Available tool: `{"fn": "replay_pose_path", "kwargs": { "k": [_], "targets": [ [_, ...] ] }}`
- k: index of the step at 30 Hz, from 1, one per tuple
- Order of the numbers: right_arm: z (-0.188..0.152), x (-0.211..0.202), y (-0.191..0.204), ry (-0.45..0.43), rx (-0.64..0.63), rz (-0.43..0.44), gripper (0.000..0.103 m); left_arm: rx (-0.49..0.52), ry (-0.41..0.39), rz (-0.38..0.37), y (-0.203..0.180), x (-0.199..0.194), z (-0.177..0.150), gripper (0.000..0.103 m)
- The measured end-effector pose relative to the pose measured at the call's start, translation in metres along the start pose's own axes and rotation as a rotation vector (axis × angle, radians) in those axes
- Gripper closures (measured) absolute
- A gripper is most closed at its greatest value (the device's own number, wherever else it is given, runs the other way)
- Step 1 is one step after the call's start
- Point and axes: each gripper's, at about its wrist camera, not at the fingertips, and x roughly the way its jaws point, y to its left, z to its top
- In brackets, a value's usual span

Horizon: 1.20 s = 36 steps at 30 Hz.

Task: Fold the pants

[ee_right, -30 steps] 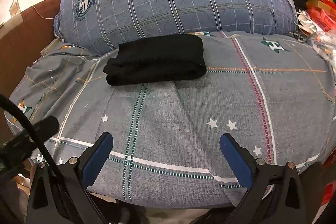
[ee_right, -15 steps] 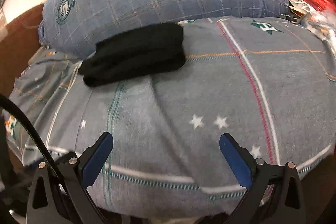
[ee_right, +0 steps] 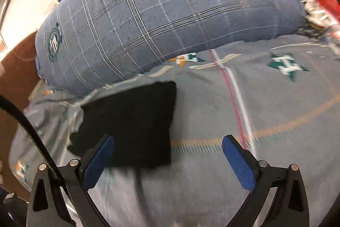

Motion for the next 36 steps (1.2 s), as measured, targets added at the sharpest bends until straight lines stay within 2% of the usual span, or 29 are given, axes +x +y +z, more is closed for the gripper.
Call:
{"fn": "replay_pose_path", "kwargs": {
  "k": [2,4,5,7,10,12,16,17,18,19,20,21,23,25,28,30,32,33,36],
  "targets": [
    [0.011,0.02,-0.004,0.025,0.005,0.051,0.0,-0.015,-0.024,-0.02,0.001,0.001,0.029,0.033],
    [0.017,0.04,-0.009,0.059,0.016,0.115,0.002,-0.027,-0.046,-0.082,-0.001,0.01,0.06,0.025],
    [0.018,0.048,-0.012,0.071,0.029,0.161,0.003,-0.025,-0.05,-0.091,-0.003,0.018,0.074,0.025],
    [0.018,0.062,-0.017,0.092,0.082,0.232,0.004,-0.02,-0.028,-0.112,-0.007,0.043,0.1,0.025],
    [0.023,0.087,-0.02,0.144,0.191,0.348,0.005,-0.049,0.053,-0.213,-0.01,0.085,0.131,0.025],
    [0.024,0.097,-0.015,0.144,0.207,0.346,0.006,-0.049,0.09,-0.26,-0.016,0.106,0.145,0.025],
    [0.021,0.102,0.003,0.149,0.15,0.329,0.006,-0.061,0.128,-0.261,-0.029,0.128,0.156,0.022],
    [0.02,0.102,0.004,0.153,0.138,0.325,0.012,-0.069,0.131,-0.261,-0.031,0.129,0.158,0.026],
    [0.019,0.102,0.004,0.157,0.14,0.318,0.022,-0.078,0.147,-0.29,-0.035,0.128,0.159,0.037],
    [0.019,0.101,0.001,0.162,0.152,0.32,0.029,-0.081,0.141,-0.278,-0.037,0.125,0.16,0.041],
    [0.021,0.099,-0.003,0.164,0.175,0.346,0.042,-0.076,0.132,-0.282,-0.04,0.121,0.161,0.042],
    [0.022,0.096,-0.007,0.16,0.194,0.364,0.05,-0.071,0.125,-0.29,-0.044,0.117,0.162,0.042],
    [0.028,0.09,-0.013,0.146,0.231,0.402,0.058,-0.08,0.111,-0.31,-0.048,0.111,0.164,0.042],
    [0.033,0.084,-0.016,0.13,0.245,0.423,0.059,-0.097,0.098,-0.33,-0.052,0.106,0.169,0.042],
    [0.042,0.078,-0.019,0.091,0.233,0.408,0.059,-0.096,0.096,-0.325,-0.062,0.111,0.176,0.042],
    [0.043,0.079,-0.024,0.081,0.241,0.396,0.059,-0.098,0.11,-0.293,-0.066,0.122,0.177,0.042],
    [0.042,0.084,-0.028,0.084,0.224,0.362,0.052,-0.097,0.124,-0.227,-0.07,0.135,0.174,0.042],
    [0.041,0.088,-0.03,0.096,0.209,0.33,0.047,-0.104,0.124,-0.234,-0.07,0.135,0.174,0.042],
    [0.039,0.076,-0.045,0.07,0.229,0.303,0.045,-0.107,0.075,-0.279,-0.062,0.106,0.168,0.042]
  ]
}}
